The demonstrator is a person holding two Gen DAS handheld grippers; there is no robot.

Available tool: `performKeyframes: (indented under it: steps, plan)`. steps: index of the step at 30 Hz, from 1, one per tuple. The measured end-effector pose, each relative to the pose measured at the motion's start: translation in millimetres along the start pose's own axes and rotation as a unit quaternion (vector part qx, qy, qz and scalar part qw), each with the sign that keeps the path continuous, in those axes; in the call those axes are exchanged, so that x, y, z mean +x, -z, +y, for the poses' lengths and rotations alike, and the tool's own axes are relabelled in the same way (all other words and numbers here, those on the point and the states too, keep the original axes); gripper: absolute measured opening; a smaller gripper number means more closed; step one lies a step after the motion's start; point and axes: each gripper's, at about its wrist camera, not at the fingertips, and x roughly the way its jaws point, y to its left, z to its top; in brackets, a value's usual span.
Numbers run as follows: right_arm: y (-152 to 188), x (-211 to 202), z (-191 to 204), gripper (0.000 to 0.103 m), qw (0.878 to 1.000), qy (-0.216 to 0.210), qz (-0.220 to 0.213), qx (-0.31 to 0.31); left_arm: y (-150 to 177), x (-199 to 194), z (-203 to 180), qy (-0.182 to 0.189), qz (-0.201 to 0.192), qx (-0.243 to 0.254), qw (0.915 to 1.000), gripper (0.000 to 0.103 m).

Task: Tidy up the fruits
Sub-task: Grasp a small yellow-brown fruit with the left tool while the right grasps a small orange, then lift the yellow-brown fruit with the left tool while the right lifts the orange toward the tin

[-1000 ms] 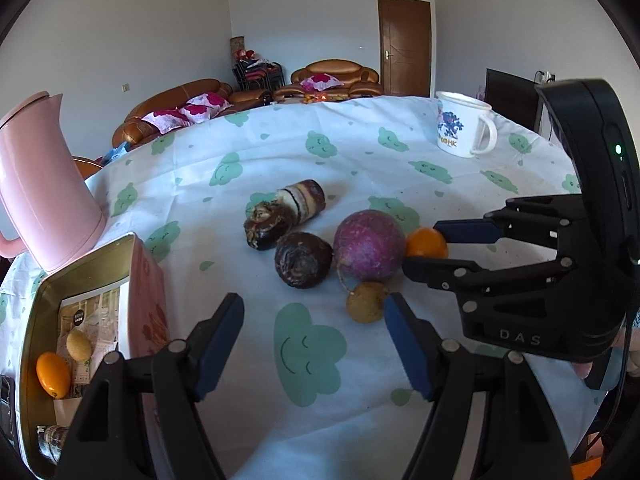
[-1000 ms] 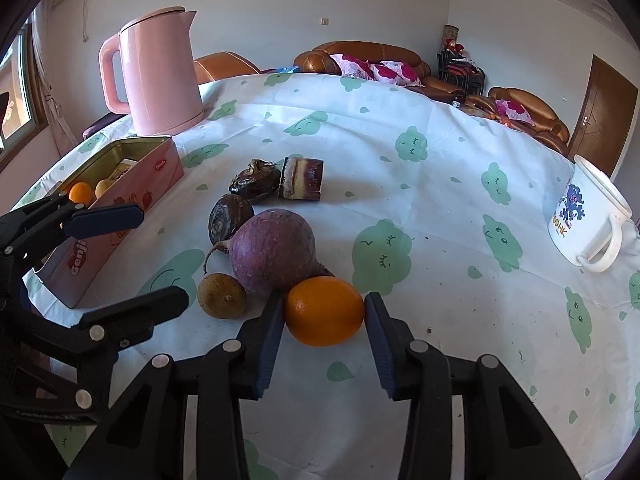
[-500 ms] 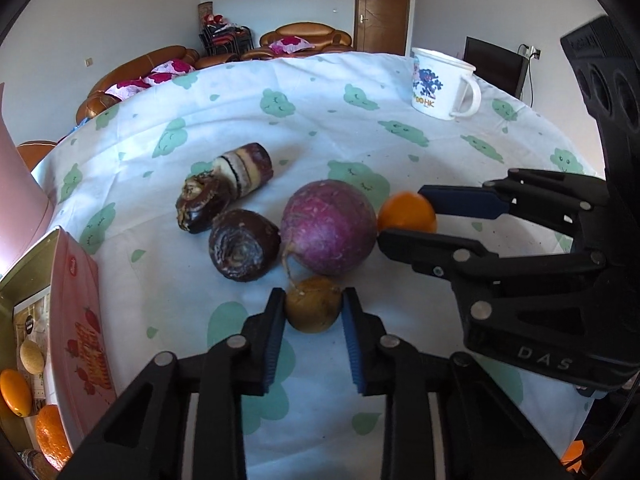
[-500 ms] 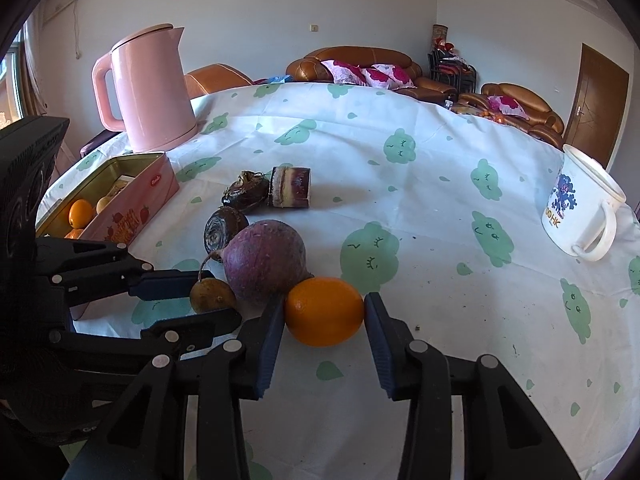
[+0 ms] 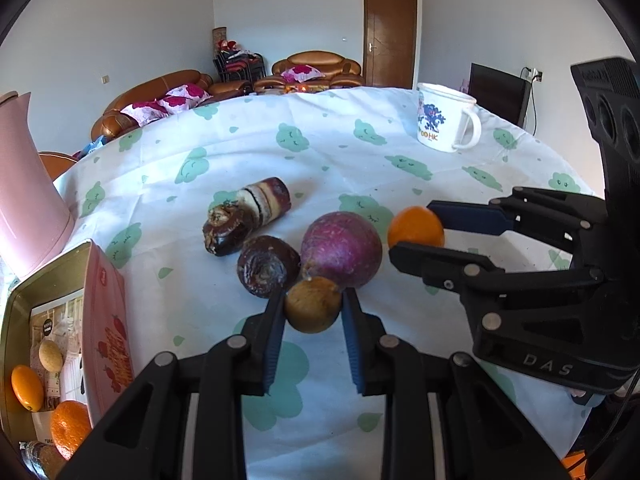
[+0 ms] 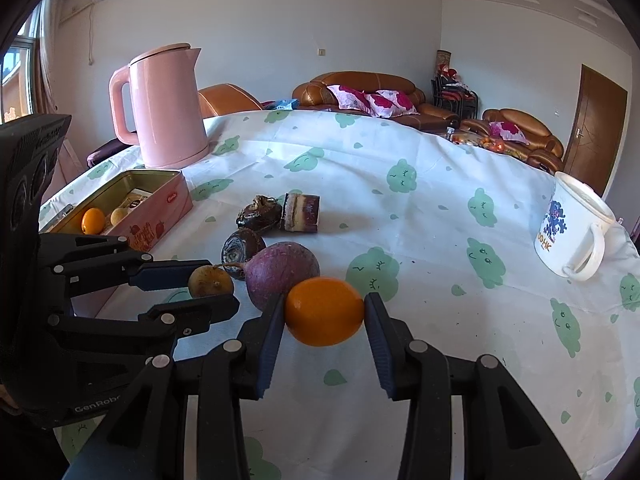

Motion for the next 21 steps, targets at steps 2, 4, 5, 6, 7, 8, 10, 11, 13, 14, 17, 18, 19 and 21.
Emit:
performKeyframes:
  steps: [2,4,5,6,7,8,10,11,13,14,17,18,19,21]
  plan:
    - [0,-2,1,0.043,1.0,-0.003,-0.006,-0.003,0,-3,0,-0.003,-0.008,0.0,1.0,0.03]
    - [0,-4,3,0.043,1.0,-0.002,-0.01,-0.007,0,-5,0,-0.008,-0.015,0.001,0.9999,0.03]
    - [0,-4,3,0.043,1.0,-0.003,-0.012,-0.009,0,-7,0,-0.01,-0.018,0.002,0.9998,0.03]
    - [0,-5,4,0.043,1.0,-0.003,-0.015,-0.011,0,-8,1,-0.011,-0.022,0.002,0.9997,0.03]
    - [0,-6,5,0.043,1.0,-0.004,-0.018,-0.013,0,-9,1,-0.013,-0.025,0.003,0.9996,0.03]
    - [1,-7,5,0.043,1.0,-0.004,-0.021,-0.014,1,-10,0,-0.015,-0.028,0.003,0.9995,0.03]
    - [1,-9,5,0.043,1.0,-0.005,-0.025,-0.015,1,-13,0,-0.02,-0.034,0.004,0.9992,0.03]
    - [1,-10,5,0.043,1.0,-0.005,-0.027,-0.015,1,-14,0,-0.021,-0.038,0.004,0.9991,0.03]
    - [1,-12,6,0.043,0.999,-0.005,-0.032,-0.015,1,-16,-1,-0.026,-0.044,0.004,0.9987,0.03]
    - [1,-12,6,0.043,0.999,-0.006,-0.035,-0.016,1,-17,-1,-0.027,-0.047,0.005,0.9985,0.03]
    - [1,-14,7,0.043,0.999,-0.007,-0.04,-0.018,1,-20,0,-0.034,-0.055,0.004,0.9979,0.03]
    - [1,-15,7,0.043,0.999,-0.007,-0.042,-0.018,1,-21,-1,-0.036,-0.058,0.003,0.9977,0.03]
    - [1,-15,7,0.043,0.999,-0.006,-0.044,-0.019,1,-21,-1,-0.036,-0.06,0.003,0.9975,0.03]
    - [1,-16,7,0.043,0.999,-0.006,-0.047,-0.019,1,-22,0,-0.038,-0.064,0.002,0.9972,0.03]
